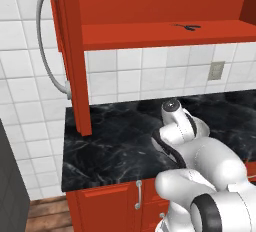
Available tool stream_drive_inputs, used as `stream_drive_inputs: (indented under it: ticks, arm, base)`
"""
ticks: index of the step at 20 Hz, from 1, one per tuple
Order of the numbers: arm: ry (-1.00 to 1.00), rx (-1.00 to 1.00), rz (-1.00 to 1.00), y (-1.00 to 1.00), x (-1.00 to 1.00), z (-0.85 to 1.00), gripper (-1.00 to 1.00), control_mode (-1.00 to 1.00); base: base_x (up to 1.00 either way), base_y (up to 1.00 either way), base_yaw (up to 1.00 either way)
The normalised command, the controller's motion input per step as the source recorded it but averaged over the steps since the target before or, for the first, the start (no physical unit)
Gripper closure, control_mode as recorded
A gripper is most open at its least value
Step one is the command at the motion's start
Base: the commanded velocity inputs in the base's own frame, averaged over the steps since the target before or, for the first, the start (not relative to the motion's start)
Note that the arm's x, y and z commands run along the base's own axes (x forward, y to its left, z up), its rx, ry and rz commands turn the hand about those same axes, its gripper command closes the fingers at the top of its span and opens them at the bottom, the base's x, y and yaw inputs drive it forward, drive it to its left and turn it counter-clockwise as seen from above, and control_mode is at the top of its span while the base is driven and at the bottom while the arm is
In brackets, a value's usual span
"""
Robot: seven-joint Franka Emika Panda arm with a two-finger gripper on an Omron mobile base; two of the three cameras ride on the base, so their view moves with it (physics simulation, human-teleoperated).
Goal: Pick the lemon from the cabinet and place it in the bowl. Then pick the bowl and place it in the sink. Then turn on the sink facuet.
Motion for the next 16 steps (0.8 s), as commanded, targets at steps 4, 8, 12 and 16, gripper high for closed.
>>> stream_drive_inputs:
  ticks: [4, 8, 12, 16]
  arm:
    - [0.02, -0.01, 0.06, 0.00, 0.00, -0.48, -1.00, -1.00]
    - [0.03, 0.00, 0.06, 0.00, 0.00, -0.48, -1.00, -1.00]
    - [0.02, 0.00, 0.05, -0.08, 0.05, -0.47, -1.00, -1.00]
    - [0.02, 0.00, 0.04, -0.12, 0.02, -0.49, -1.00, -1.00]
  base:
    - [0.00, 0.00, 0.00]
    - [0.00, 0.00, 0.00]
    - [0.00, 0.00, 0.00]
    - [0.00, 0.00, 0.00]
